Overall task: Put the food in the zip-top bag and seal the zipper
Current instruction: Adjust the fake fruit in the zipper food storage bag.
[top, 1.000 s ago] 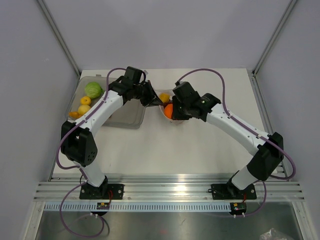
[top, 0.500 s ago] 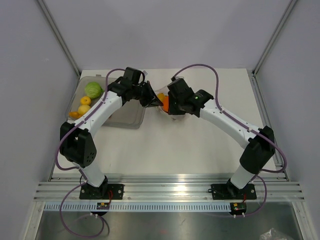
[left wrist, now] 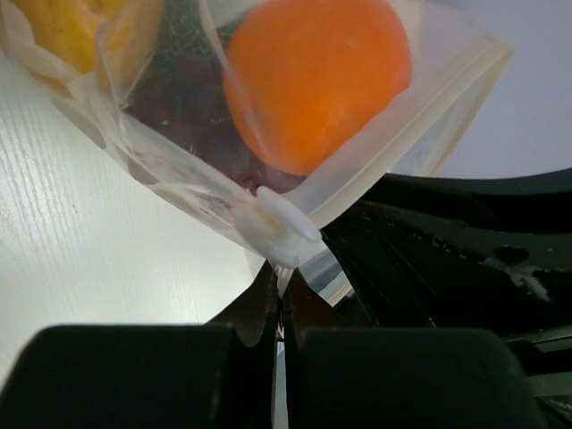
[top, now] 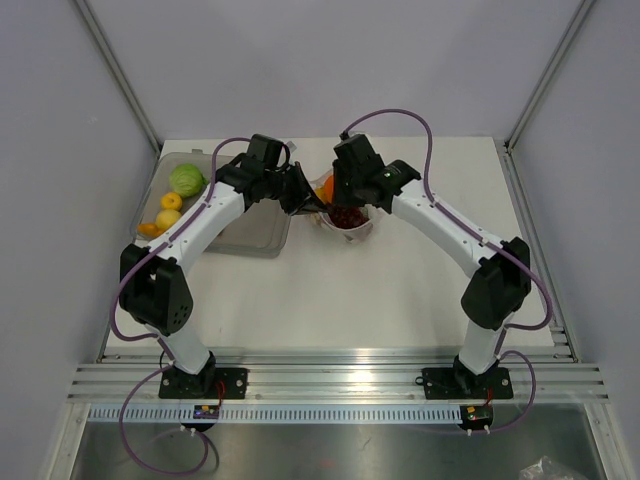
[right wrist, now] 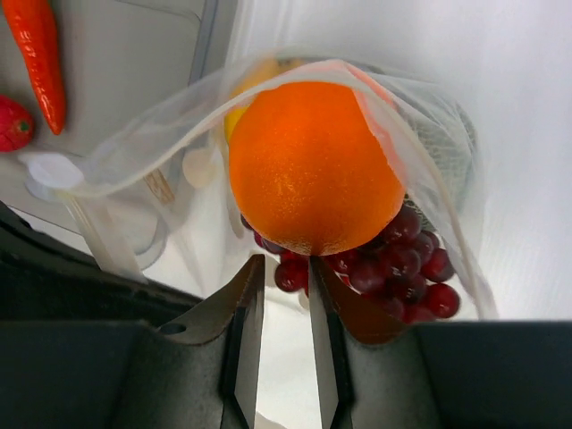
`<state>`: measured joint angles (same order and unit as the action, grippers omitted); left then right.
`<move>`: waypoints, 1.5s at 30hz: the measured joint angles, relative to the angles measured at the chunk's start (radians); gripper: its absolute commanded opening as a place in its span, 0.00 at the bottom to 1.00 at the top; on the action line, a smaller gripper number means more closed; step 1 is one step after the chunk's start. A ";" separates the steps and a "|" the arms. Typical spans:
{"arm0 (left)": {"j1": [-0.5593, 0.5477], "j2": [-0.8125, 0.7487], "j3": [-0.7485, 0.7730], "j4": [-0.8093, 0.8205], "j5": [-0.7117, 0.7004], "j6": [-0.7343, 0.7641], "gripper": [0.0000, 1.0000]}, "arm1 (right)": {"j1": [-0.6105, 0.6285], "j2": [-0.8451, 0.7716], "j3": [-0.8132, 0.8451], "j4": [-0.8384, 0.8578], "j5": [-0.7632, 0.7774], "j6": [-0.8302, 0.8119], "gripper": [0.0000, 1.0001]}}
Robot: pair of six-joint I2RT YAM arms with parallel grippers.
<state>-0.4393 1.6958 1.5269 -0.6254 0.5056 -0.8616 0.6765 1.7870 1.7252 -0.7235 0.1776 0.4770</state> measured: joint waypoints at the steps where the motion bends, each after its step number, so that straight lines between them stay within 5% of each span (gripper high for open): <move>1: 0.000 0.000 0.000 0.000 0.002 0.000 0.00 | -0.003 0.014 0.019 -0.001 -0.010 -0.003 0.33; 18: 0.000 0.000 0.000 0.000 0.026 0.027 0.00 | -0.056 0.242 0.232 -0.093 -0.118 -0.037 0.34; 25: 0.000 0.004 0.001 -0.001 0.044 0.043 0.00 | -0.063 0.206 0.196 -0.115 -0.139 -0.039 0.36; 36: 0.007 0.053 0.084 -0.037 0.062 0.092 0.00 | -0.066 -0.103 0.196 -0.137 -0.109 -0.133 0.60; 45: 0.009 0.087 0.149 -0.098 0.076 0.169 0.00 | -0.132 0.036 0.243 -0.211 0.011 -0.244 0.66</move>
<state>-0.4301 1.7824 1.6760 -0.7235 0.5816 -0.6930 0.5446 1.8229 1.9682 -0.9344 0.1886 0.2329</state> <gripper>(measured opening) 0.005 0.657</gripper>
